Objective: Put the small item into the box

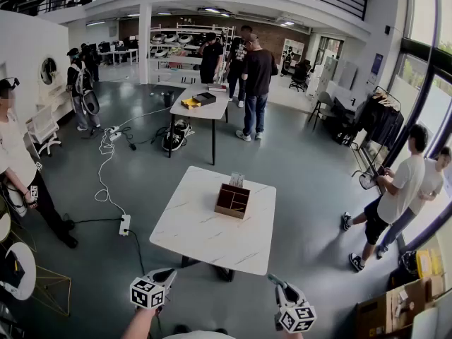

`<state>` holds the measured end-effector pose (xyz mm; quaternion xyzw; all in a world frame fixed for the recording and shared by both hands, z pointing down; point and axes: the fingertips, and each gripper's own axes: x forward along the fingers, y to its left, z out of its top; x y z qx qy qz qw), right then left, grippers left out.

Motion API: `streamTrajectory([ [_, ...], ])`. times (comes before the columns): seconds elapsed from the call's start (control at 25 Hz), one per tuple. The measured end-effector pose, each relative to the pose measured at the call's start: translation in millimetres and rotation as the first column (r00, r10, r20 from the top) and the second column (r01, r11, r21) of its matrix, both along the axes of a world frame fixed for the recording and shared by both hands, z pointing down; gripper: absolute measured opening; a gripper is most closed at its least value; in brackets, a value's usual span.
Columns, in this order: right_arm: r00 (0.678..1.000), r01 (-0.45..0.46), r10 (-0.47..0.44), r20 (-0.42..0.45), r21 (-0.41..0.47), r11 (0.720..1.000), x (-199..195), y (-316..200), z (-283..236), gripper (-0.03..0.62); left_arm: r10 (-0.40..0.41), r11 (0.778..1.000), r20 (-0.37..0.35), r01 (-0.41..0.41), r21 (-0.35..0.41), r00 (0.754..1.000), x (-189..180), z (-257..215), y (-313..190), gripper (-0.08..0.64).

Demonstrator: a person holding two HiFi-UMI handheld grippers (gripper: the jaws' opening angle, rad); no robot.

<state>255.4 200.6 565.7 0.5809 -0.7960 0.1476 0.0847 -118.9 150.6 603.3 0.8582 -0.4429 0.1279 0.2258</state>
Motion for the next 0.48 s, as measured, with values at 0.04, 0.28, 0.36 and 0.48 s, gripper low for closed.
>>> streamTrajectory([
  [0.04,1.000,-0.002,0.002,-0.001,0.001,1.000,1.5,0.8,3.0,0.080,0.001,1.000,-0.001,-0.001,0.001,1.000,-0.3,0.2,0.5,0.015],
  [0.28,1.000,-0.005,0.005,-0.004,-0.003,1.000,0.4,2.6,-0.1,0.080,-0.002,1.000,-0.004,0.002,0.000,1.000,-2.3,-0.5,1.8,0.014],
  [0.36,1.000,-0.008,0.008,-0.006,-0.002,1.000,1.2,3.3,0.5,0.080,-0.004,1.000,-0.006,0.004,0.001,1.000,-3.8,-1.1,2.3,0.014],
  [0.48,1.000,-0.015,0.015,0.007,0.000,1.000,0.9,3.6,1.4,0.080,-0.003,1.000,-0.006,0.003,0.000,1.000,-5.9,-0.8,3.0,0.014],
])
